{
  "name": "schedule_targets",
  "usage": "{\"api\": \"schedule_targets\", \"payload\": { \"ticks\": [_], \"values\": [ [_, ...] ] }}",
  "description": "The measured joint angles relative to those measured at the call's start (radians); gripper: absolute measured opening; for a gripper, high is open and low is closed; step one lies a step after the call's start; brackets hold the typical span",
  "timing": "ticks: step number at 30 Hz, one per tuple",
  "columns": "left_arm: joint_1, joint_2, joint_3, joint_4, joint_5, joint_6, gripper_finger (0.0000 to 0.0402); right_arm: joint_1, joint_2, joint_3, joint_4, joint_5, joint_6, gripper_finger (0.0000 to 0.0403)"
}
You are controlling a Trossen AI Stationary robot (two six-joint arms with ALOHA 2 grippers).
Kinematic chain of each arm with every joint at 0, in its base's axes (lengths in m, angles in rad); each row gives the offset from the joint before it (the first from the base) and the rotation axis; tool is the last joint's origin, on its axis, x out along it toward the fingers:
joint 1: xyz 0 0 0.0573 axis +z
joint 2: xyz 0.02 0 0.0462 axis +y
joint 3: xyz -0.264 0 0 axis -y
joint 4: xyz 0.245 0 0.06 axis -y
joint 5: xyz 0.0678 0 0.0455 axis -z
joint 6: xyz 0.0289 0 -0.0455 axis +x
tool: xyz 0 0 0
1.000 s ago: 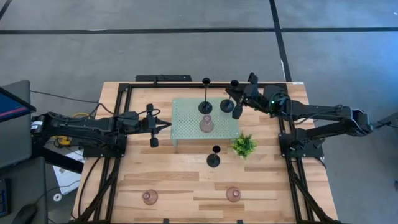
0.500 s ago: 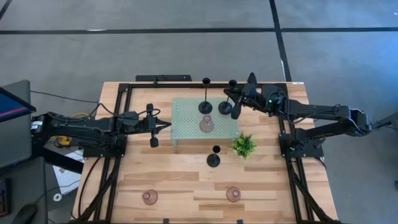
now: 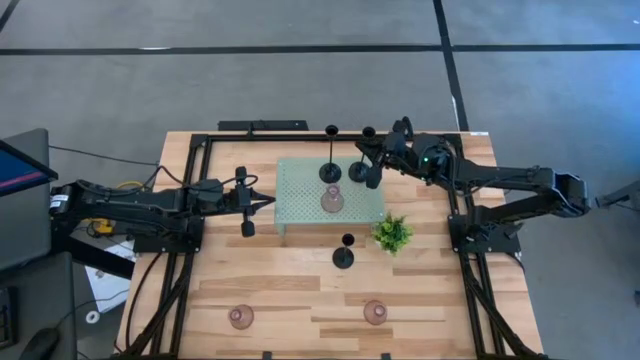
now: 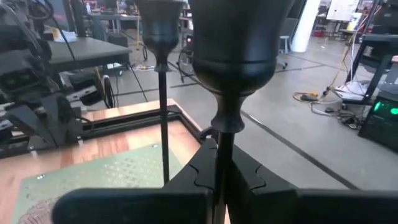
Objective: Pick & Place candle stick holders
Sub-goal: Align the top black candle holder on the shelf with the black candle holder
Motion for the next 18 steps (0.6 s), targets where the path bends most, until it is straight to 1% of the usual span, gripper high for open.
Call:
{"api": "schedule_targets", "payload": {
  "ticks": [10, 18],
  "values": [
    [0.000, 0.000, 0.000, 0.000, 0.000, 0.000, 0.0017, -0.005, 0.000, 0.000, -0.001, -0.004, 0.013, 0.0005],
    [0.000, 0.000, 0.000, 0.000, 0.000, 0.000, 0.0017, -0.005, 0.000, 0.000, -0.001, -0.004, 0.032, 0.0023]
  ]
}}
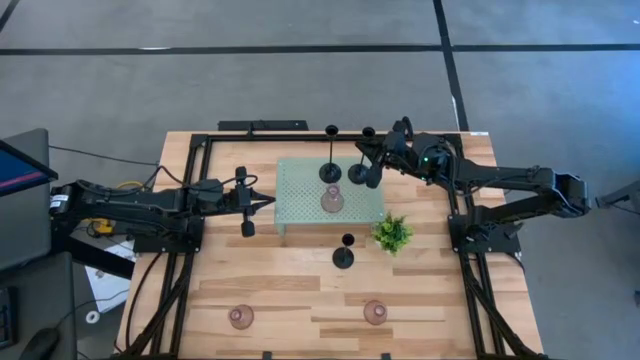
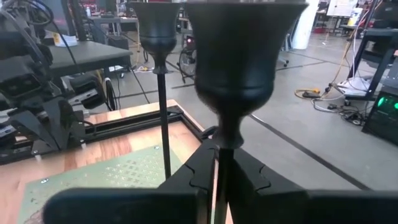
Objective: Pick & Place candle stick holders
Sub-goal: Align the top black candle holder on the shelf with the black candle holder, then adjust the shelf on the table
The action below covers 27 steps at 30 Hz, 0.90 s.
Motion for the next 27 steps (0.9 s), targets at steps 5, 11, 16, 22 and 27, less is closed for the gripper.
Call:
{"api": "schedule_targets", "payload": {
  "ticks": [5, 11, 16, 22, 27],
  "values": [
    [0.000, 0.000, 0.000, 0.000, 0.000, 0.000, 0.0017, 0.000, 0.000, 0.000, 0.000, 0.000, 0.007, 0.0029],
    [0.000, 0.000, 0.000, 0.000, 0.000, 0.000, 0.0017, 0.000, 0.000, 0.000, -0.001, 0.000, 0.010, 0.0049],
    [0.000, 0.000, 0.000, 0.000, 0.000, 0.000, 0.0017, 0.000, 0.000, 0.000, -0.001, 0.002, -0.032, 0.0095],
    [0.000, 0.000, 0.000, 0.000, 0.000, 0.000, 0.0017, 0.000, -0.013, 0.000, -0.005, 0.009, -0.054, 0.0160],
    [0.000, 0.000, 0.000, 0.000, 0.000, 0.000, 0.0017, 0.001, -0.068, 0.000, -0.058, 0.012, -0.090, 0.0191]
  ]
}}
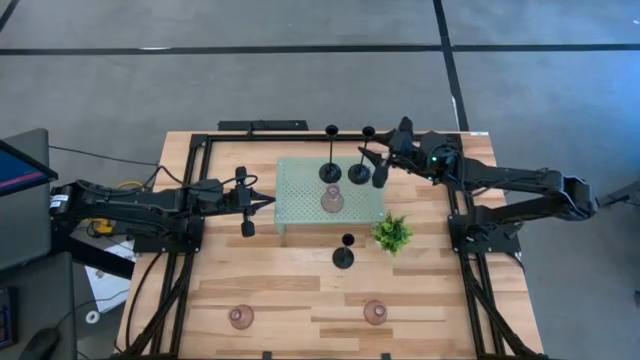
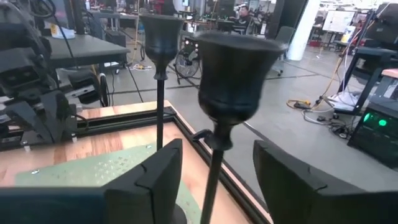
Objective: Pick & Place candle stick holders
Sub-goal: Adjust the shelf on the table
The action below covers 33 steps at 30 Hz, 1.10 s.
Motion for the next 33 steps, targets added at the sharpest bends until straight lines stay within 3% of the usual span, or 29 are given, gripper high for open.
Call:
{"api": "schedule_targets", "payload": {
  "ticks": [9, 23, 30, 33],
  "values": [
    [0.000, 0.000, 0.000, 0.000, 0.000, 0.000, 0.0017, 0.000, -0.169, 0.000, -0.245, 0.000, 0.001, 0.0186],
    [0.000, 0.000, 0.000, 0.005, 0.003, -0.034, 0.0017, 0.082, -0.405, 0.000, -0.676, -0.008, 0.056, 0.0085],
    [-0.004, 0.007, 0.000, 0.008, 0.179, -0.136, 0.0017, 0.131, -0.419, 0.000, -0.795, -0.008, 0.056, 0.0014],
    [-0.020, 0.014, 0.000, 0.014, 0.209, -0.174, 0.0017, 0.151, -0.418, 0.000, -0.814, -0.009, 0.055, 0.0006]
  ]
}}
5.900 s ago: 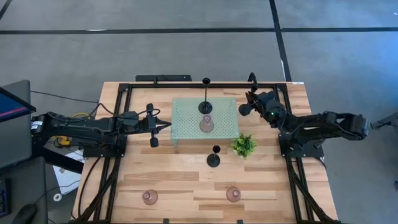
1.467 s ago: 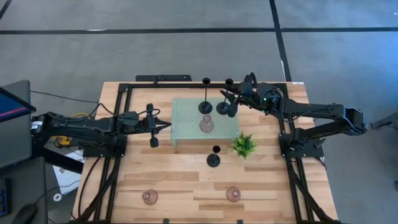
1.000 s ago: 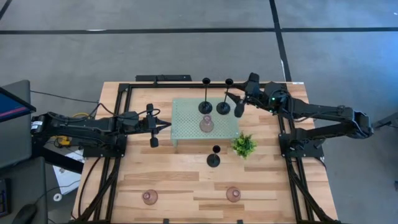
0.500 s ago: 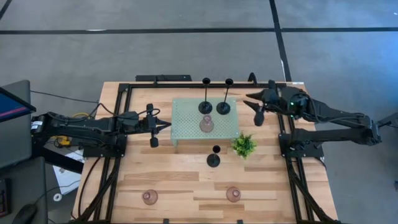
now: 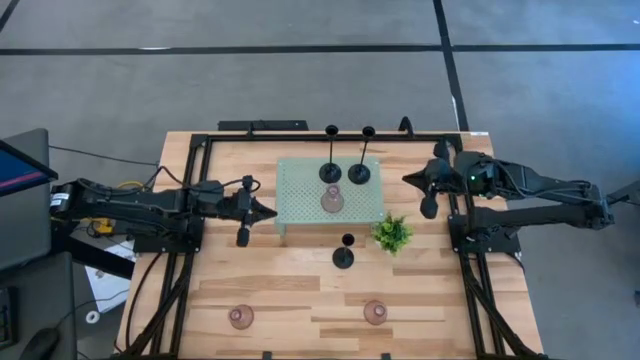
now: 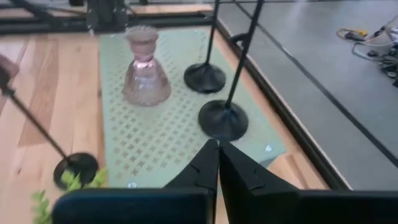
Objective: Pick & Place candle stick holders
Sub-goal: Adjust the shelf on the table
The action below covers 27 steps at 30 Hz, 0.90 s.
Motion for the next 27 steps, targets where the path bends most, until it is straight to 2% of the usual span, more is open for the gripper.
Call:
{"api": "schedule_targets", "payload": {
  "ticks": [5, 11, 18, 23, 27],
  "values": [
    [-0.046, 0.049, 0.001, 0.063, -0.003, -0.010, 0.0017, 0.025, 0.000, 0.000, -0.033, 0.000, -0.009, 0.0010],
    [-0.092, 0.181, 0.002, 0.162, -0.109, -0.008, 0.0007, 0.048, -0.002, 0.000, -0.032, -0.002, -0.050, 0.0002],
    [-0.094, 0.368, 0.048, 0.320, -0.103, -0.006, 0.0007, 0.048, -0.002, -0.003, 0.003, -0.002, -0.092, 0.0001],
    [-0.094, 0.451, 0.110, 0.327, -0.101, -0.006, 0.0007, 0.047, -0.016, -0.083, 0.100, -0.017, -0.115, 0.0000],
    [-0.095, 0.481, 0.141, 0.328, -0.029, -0.006, 0.0007, 0.047, -0.021, -0.161, 0.196, -0.082, -0.079, 0.0000]
  ]
}}
